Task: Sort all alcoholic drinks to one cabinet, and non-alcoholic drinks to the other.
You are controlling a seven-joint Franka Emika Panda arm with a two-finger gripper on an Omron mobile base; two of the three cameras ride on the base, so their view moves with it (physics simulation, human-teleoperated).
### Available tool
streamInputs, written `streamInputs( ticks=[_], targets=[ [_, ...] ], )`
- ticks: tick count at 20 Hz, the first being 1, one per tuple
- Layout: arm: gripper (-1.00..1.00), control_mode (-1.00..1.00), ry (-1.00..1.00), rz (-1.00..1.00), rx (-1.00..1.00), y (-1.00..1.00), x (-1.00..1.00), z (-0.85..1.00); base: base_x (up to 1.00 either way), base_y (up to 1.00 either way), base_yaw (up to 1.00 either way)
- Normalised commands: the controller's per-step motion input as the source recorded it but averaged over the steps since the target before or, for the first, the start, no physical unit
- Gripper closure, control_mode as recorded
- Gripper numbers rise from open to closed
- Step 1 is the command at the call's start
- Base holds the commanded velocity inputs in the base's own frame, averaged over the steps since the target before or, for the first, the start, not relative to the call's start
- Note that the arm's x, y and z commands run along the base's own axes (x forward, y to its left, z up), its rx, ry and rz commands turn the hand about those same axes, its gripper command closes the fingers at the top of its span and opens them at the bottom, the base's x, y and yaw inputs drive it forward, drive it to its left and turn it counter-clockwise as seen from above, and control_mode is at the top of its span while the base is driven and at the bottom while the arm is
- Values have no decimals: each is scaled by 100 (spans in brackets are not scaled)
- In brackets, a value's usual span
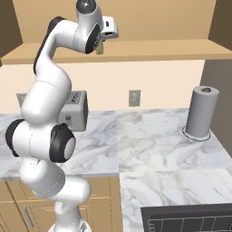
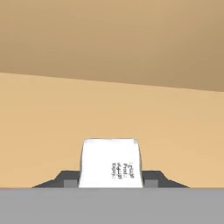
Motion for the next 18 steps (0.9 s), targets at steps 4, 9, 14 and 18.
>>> streamInputs(
  ticks=[4,9,14,18],
  targets=[
    [100,-100,0,0,0,0,30,-12,0,0,0],
    [100,-100,0,0,0,0,31,-12,0,0,0],
    [100,-100,0,0,0,-1,30,-6,0,0,0],
    [100,-100,0,0,0,-2,29,-5,0,0,0]
  ],
)
